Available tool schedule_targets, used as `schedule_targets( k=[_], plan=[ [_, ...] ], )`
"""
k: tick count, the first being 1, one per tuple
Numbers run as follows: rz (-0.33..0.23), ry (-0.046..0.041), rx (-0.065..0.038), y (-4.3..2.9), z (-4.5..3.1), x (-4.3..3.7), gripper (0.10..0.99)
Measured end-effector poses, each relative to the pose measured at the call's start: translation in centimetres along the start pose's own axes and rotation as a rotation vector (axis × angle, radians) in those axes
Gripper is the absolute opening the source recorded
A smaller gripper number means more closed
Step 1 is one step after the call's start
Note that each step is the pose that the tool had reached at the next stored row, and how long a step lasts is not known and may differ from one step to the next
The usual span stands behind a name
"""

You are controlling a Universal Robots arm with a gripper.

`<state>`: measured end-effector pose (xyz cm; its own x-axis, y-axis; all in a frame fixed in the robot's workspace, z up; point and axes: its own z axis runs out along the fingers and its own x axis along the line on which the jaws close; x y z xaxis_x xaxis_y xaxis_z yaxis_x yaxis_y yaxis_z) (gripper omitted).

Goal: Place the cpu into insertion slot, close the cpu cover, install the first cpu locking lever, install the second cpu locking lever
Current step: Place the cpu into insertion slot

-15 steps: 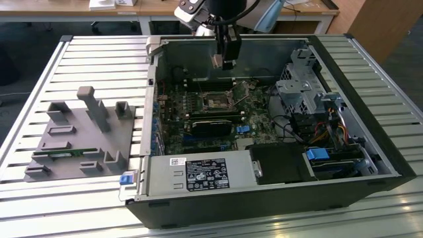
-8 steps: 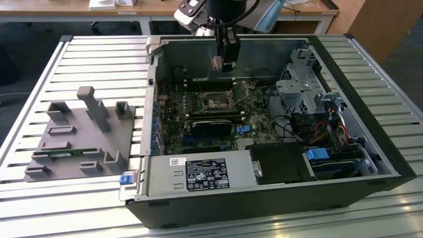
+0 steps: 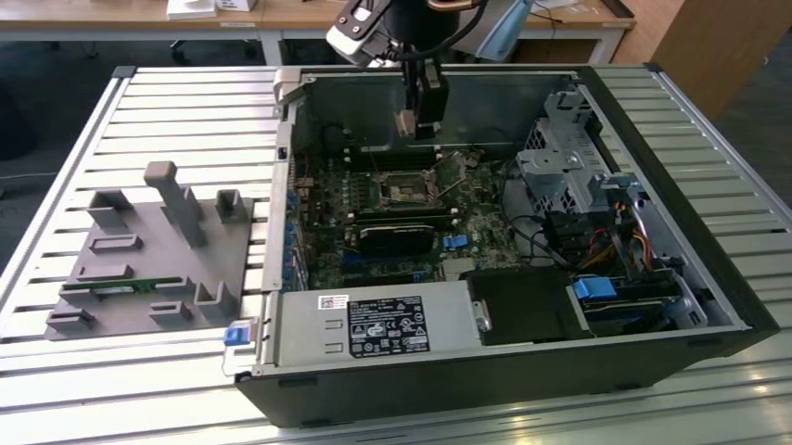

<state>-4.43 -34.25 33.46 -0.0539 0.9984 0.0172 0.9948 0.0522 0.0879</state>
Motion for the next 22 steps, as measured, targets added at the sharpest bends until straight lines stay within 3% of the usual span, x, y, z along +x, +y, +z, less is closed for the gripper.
schedule_targets(
  k=[22],
  plan=[
    [0.000,0.0002,0.001,-0.06,0.63,-0.01,0.541]
  ],
)
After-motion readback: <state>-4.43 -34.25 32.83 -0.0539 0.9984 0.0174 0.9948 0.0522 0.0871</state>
